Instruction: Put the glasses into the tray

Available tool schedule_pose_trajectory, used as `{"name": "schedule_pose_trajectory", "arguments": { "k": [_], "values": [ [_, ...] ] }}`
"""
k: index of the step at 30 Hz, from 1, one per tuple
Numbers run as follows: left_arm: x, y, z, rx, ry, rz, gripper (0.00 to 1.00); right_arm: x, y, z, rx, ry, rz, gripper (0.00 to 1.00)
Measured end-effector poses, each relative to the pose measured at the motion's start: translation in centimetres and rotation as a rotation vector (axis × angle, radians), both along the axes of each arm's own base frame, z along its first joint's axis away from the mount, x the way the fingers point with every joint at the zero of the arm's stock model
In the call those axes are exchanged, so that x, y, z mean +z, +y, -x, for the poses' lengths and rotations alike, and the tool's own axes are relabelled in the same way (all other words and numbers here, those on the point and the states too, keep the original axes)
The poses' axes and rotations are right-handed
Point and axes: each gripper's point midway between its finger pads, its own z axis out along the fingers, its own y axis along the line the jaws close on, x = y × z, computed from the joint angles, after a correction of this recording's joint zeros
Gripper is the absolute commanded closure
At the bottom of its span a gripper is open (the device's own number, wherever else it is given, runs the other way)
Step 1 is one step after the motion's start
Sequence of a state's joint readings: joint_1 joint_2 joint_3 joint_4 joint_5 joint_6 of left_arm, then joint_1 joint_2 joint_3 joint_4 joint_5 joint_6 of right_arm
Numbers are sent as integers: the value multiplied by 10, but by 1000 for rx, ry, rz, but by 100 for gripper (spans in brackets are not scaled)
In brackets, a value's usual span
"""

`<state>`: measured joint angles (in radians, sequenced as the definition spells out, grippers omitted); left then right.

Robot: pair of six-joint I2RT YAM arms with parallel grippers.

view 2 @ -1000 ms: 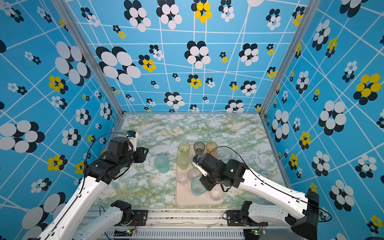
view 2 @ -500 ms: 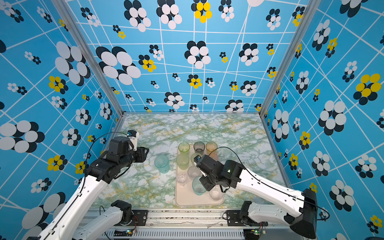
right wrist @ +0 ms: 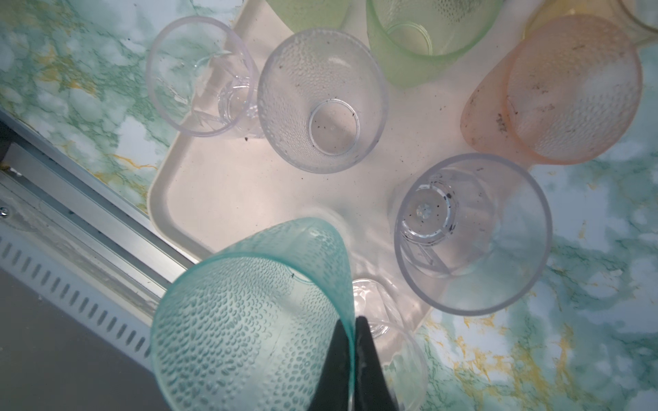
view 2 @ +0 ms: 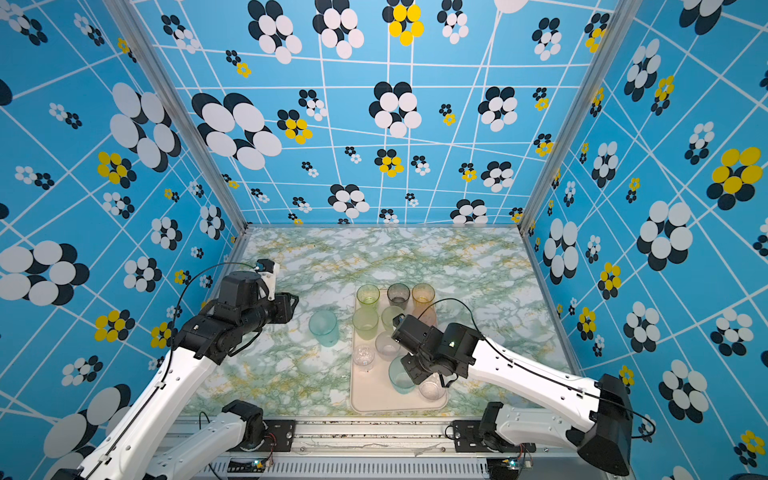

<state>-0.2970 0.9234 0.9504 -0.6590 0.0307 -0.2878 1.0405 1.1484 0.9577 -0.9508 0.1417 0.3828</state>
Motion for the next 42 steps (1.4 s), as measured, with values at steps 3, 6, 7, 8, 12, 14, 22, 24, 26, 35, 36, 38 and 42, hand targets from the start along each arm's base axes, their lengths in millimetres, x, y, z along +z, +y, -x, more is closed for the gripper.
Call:
{"name": "schedule_pose_trajectory", "arguments": {
  "k": [3,6,7,8,12,14,22,24,26,35,36,38,42],
  "values": [
    [-4,-1,-2,-3,17,-5,55,-6,-2,1,-15,8,3,100],
    [-9,-4,-3,-12,32,-5,55,-10,-2,2,-24,13,3,100],
    [-10,-5,-3,-13,36,-6,55,-11,-2,2,-25,14,3,100],
    [-11,-5,-3,-14,40,-7,55,-11,-2,2,-27,14,2,100],
    [-14,-8,-4,-22,51,-10,55,-13,-1,1,-34,14,-6,100],
    [-16,-9,-4,-26,58,-13,55,-13,1,1,-37,15,-15,100],
    [-22,-14,-7,-38,82,-21,54,-16,4,1,-39,24,-29,100],
    [-21,-14,-7,-38,81,-21,54,-16,4,1,-39,23,-30,100],
    [-21,-14,-8,-38,80,-21,54,-16,5,1,-39,23,-31,100],
    [-21,-16,-6,-45,83,-23,54,-17,5,1,-39,23,-31,93],
    [-22,-15,-6,-45,85,-23,54,-16,5,1,-39,23,-32,92],
    [-23,-15,-6,-44,92,-25,54,-16,5,1,-41,23,-33,89],
    [-26,-15,-5,-45,105,-30,54,-16,5,1,-42,23,-34,84]
  ]
}}
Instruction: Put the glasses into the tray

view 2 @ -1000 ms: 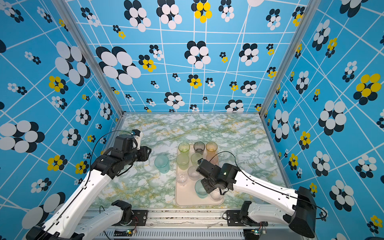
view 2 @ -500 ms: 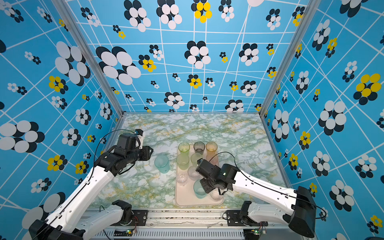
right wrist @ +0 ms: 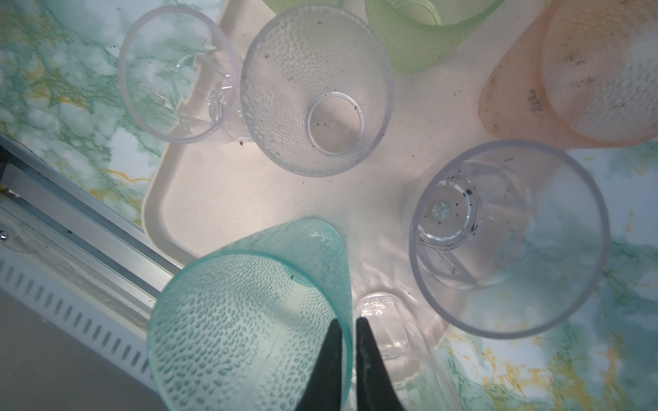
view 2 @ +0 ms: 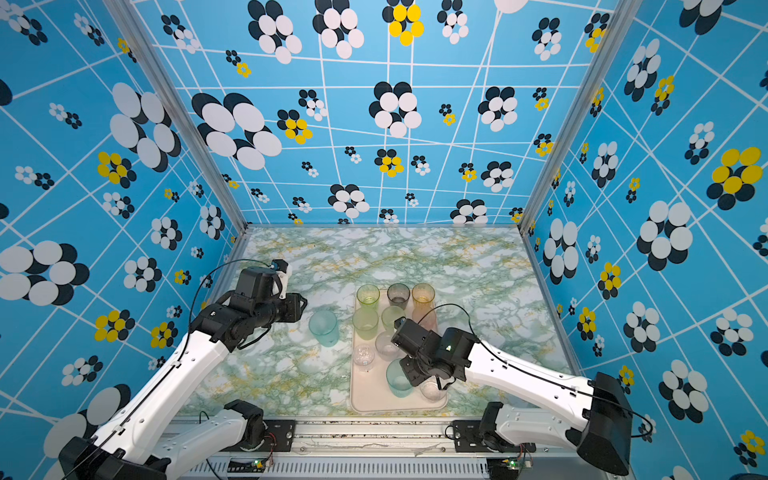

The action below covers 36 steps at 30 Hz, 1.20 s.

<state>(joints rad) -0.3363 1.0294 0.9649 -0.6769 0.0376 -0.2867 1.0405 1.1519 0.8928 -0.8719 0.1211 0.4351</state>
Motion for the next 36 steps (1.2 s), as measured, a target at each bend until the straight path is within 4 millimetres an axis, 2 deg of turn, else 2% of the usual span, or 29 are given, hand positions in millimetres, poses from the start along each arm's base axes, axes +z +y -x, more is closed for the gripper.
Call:
{"name": "schedule_pose_trajectory", "arguments": {
  "k": [11,20,26,27,29,36],
  "values": [
    [-7,0,-1,-1,25,-11,54,2,0,0,-1,-4,-6,74],
    [-16,0,-3,-5,57,-31,55,13,-2,-2,-9,-38,-42,66],
    [-25,1,-2,-9,95,-51,56,30,-6,-9,-27,-100,-62,63],
    [-26,1,-2,-9,101,-53,60,35,-6,-11,-33,-118,-68,63],
    [-27,0,-2,-13,107,-56,61,45,-7,-16,-45,-150,-75,62],
    [-32,-4,3,-34,132,-66,63,69,-21,-33,-119,-238,-89,61]
  ]
}}
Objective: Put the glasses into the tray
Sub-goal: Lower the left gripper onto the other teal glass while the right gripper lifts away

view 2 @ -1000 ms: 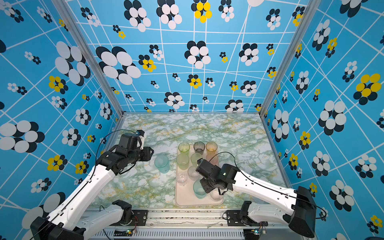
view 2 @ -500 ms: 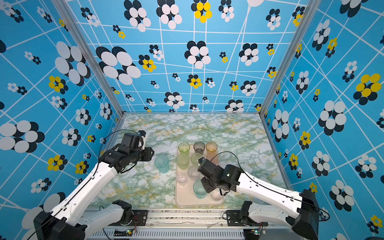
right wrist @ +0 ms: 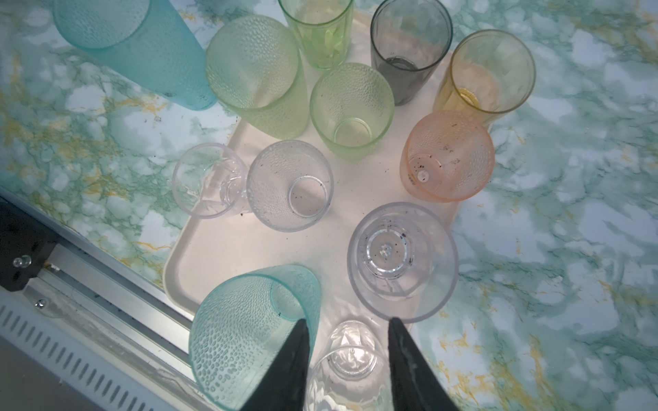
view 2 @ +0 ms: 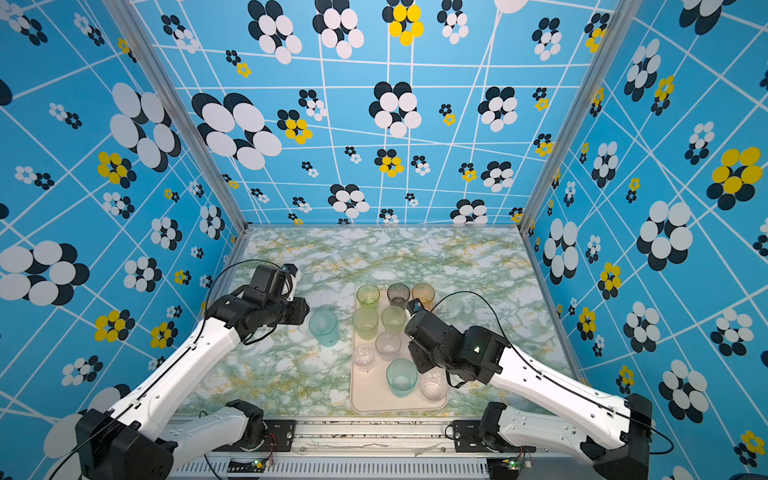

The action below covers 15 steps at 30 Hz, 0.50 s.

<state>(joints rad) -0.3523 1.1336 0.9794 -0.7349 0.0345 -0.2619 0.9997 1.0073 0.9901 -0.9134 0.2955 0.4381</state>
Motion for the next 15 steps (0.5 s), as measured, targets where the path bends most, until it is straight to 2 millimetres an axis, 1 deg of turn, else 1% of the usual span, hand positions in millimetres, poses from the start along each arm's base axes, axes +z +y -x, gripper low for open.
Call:
{"name": "schedule_pose_trajectory", "arguments": {
  "k": [7,10,15],
  "values": [
    [-3,-2,1,-7,13,1,67,12,-23,-13,-93,-40,-7,60],
    [-8,-5,1,-15,35,5,67,17,-26,-16,-102,-54,-9,60],
    [-22,-10,1,-32,85,-2,67,23,-27,-19,-110,-71,-11,60]
  ]
}}
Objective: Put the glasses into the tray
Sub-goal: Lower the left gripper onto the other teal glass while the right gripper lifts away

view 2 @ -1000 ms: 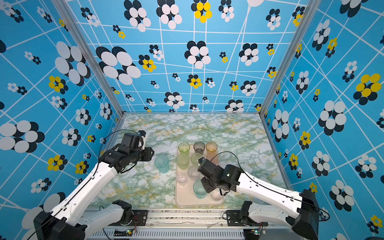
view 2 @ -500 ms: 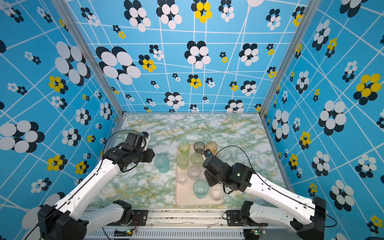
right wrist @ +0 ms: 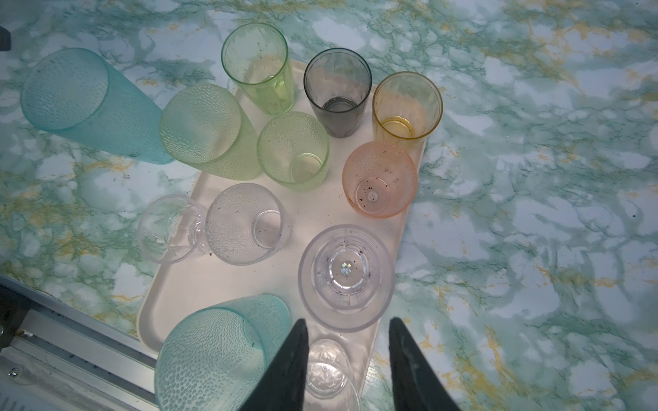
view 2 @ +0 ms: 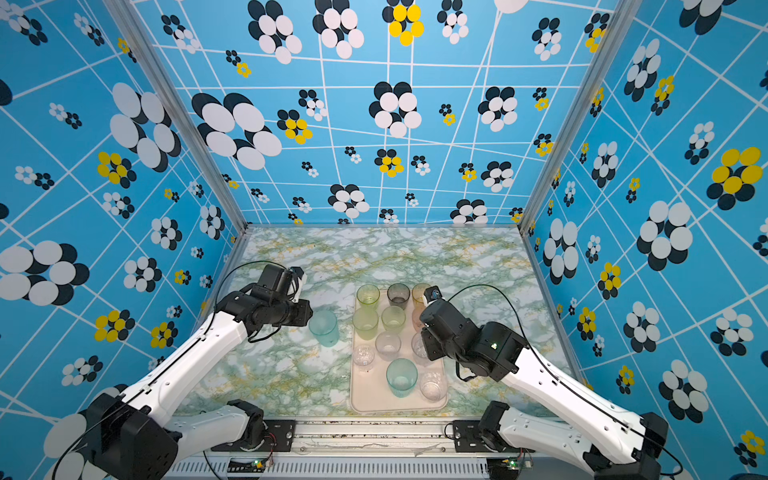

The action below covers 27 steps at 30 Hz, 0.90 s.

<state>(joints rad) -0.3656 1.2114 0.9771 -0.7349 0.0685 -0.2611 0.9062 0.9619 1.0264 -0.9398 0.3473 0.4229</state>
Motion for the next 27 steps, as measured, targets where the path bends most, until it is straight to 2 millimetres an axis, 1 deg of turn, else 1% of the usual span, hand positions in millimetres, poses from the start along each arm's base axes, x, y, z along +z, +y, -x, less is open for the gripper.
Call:
{"name": "schedule_pose_trajectory", "arguments": {
  "k": [15,27],
  "values": [
    [-21,-2,-2,-16,65,-29,69,3,-3,-4,-1,-15,14,59],
    [-31,-5,-1,-35,94,-45,77,2,-3,-4,1,-13,20,59]
  ]
}}
